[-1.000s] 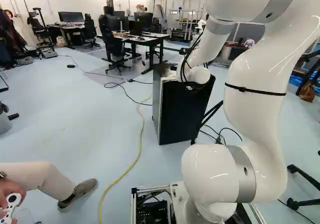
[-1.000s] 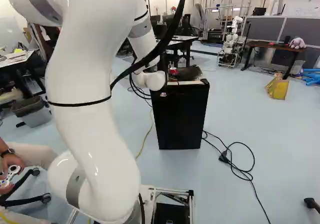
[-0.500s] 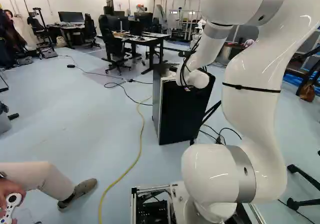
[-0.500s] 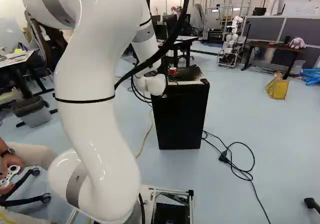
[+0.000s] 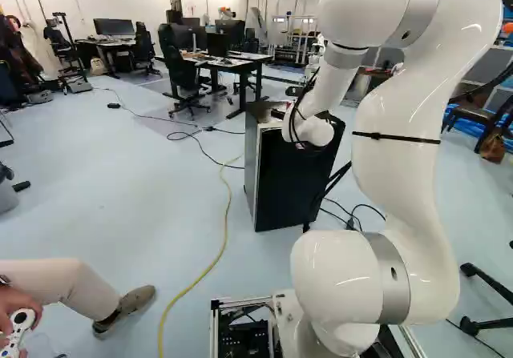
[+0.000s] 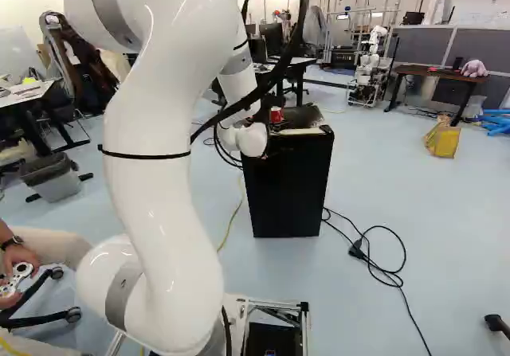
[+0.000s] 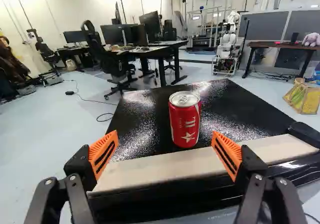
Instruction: Grab a drink from the fridge
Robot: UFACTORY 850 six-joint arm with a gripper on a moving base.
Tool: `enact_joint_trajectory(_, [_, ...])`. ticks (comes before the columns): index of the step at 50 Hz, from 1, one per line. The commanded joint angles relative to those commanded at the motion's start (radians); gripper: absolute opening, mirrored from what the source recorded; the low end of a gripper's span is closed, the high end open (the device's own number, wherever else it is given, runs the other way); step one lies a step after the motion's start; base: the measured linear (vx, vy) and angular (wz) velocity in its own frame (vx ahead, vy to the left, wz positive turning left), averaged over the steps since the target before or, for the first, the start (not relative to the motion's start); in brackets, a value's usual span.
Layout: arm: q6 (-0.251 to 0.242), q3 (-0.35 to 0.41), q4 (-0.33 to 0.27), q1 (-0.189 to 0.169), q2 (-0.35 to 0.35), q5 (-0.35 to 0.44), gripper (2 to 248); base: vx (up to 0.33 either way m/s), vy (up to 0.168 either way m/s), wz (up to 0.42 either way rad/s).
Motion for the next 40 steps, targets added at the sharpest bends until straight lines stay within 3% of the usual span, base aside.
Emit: enact_joint_trajectory(40, [0.000, -0.079, 0.000, -0.021, -0.062, 0.001, 247, 0.000, 0.000, 0.000])
